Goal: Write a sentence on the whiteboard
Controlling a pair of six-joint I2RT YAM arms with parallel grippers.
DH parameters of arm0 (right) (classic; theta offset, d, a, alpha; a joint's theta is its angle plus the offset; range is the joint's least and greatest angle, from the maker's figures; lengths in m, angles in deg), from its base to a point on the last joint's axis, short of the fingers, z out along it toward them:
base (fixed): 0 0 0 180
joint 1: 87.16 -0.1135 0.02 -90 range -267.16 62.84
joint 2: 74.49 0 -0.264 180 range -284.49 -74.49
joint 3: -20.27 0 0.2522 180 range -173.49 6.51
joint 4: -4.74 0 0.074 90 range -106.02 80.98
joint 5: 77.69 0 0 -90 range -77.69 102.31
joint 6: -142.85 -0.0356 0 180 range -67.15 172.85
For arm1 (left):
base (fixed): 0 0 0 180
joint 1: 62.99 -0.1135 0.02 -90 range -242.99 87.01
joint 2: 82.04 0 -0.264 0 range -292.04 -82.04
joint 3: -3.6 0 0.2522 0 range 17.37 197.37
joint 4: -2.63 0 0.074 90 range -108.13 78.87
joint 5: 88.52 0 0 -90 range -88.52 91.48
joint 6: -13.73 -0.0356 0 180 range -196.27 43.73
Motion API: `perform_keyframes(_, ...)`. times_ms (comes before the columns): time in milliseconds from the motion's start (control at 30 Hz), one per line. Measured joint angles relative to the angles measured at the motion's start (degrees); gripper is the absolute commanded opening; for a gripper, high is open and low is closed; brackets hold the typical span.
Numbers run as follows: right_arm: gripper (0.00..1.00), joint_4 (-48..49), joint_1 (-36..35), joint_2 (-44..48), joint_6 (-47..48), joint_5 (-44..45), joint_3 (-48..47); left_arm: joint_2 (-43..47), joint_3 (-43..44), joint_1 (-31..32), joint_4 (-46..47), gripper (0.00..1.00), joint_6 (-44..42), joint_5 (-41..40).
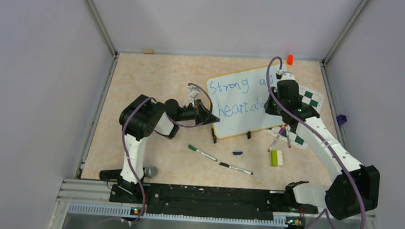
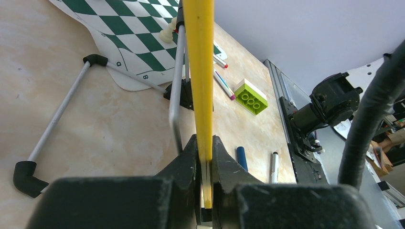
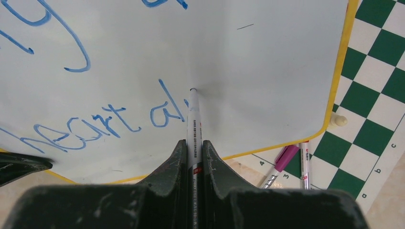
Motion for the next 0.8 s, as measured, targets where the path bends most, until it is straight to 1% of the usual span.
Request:
perform_keyframes(167, 0.00, 0.3, 0.1, 0.0, 0.0, 0.1, 0.5, 0.0, 0.0, 0.0, 0.0, 0.00, 0.0, 0.0)
perform_keyframes(400, 0.00, 0.3, 0.2, 1.7, -1.0, 1.5, 5.1, 0.0, 0.0, 0.0, 0.0, 0.00, 0.2, -0.1)
perform_keyframes(600, 0.00, 0.0, 0.2, 1.5, -1.1, 1.9, 4.9, 0.0, 0.0, 0.0, 0.0, 0.00, 0.2, -0.1)
perform_keyframes(800, 0.00, -0.8, 0.7, -0.2, -1.1, 2.4, 1.2, 0.0, 0.0, 0.0, 0.0, 0.00, 0.2, -0.1)
